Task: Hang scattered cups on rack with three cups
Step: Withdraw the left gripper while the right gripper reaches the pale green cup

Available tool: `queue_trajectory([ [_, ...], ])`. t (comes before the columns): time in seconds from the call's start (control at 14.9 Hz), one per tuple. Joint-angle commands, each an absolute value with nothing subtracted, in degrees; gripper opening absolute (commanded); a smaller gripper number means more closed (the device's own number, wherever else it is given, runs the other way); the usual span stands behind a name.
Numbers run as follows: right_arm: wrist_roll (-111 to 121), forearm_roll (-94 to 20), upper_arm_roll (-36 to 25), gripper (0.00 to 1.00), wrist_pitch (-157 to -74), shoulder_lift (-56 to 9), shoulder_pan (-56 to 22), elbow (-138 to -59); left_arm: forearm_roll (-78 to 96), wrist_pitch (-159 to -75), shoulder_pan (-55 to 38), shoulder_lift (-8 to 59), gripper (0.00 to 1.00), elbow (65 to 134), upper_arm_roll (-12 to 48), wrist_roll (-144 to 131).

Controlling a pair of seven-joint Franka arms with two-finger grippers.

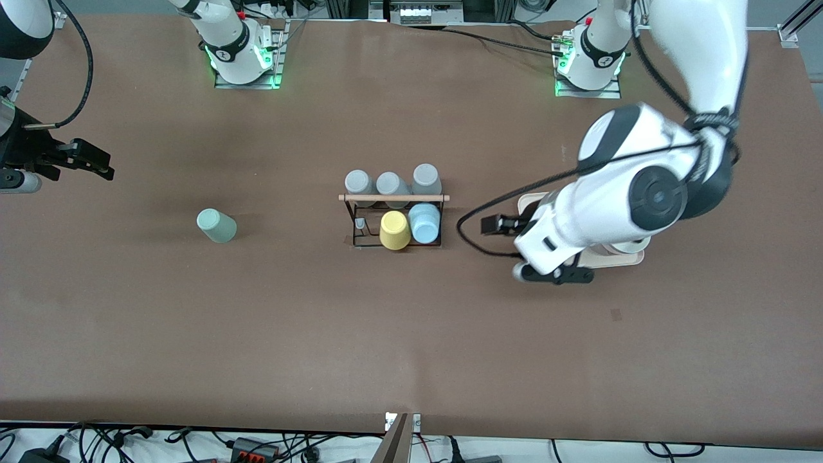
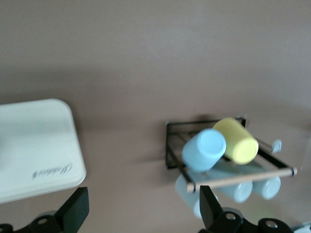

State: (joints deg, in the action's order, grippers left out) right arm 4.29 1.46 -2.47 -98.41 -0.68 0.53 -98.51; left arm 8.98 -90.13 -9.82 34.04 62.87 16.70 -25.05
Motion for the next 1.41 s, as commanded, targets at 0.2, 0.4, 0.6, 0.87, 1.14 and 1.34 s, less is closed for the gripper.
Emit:
queue_trajectory([
  [0.2,4.48,0.7,-2.37,1.0,-98.09,-0.53,0.88,-98.53,7.56,-76.84,-1.15,29.63,1.0,63.9,16.62,-24.52],
  [0.4,4.48,0.88,-2.37,1.0,-97.47,-0.96,0.53,-98.53,-3.66,-70.61,-1.23,24.8,1.0,63.98,16.52,-25.13],
  [0.6,4.57,0.97,-2.29,1.0,-96.6,-3.59,0.35,-98.27,-3.52,-68.37,2.09,23.73,1.0,64.33,17.05,-24.26],
  [0.87,5.18,0.88,-2.29,1.0,-96.95,-7.54,0.62,-98.09,-1.85,-78.1,4.21,17.78,1.0,74.31,17.75,-24.17],
  [1.14,5.1,0.88,-2.29,1.0,-98.95,-13.0,-0.17,-98.09,-0.7,-84.46,6.06,11.78,1.0,83.59,17.84,-22.95],
  [1.34,4.4,0.88,-2.29,1.0,-103.52,-16.77,-1.4,-98.7,-0.44,-84.46,6.33,12.39,1.0,81.92,17.32,-20.57],
])
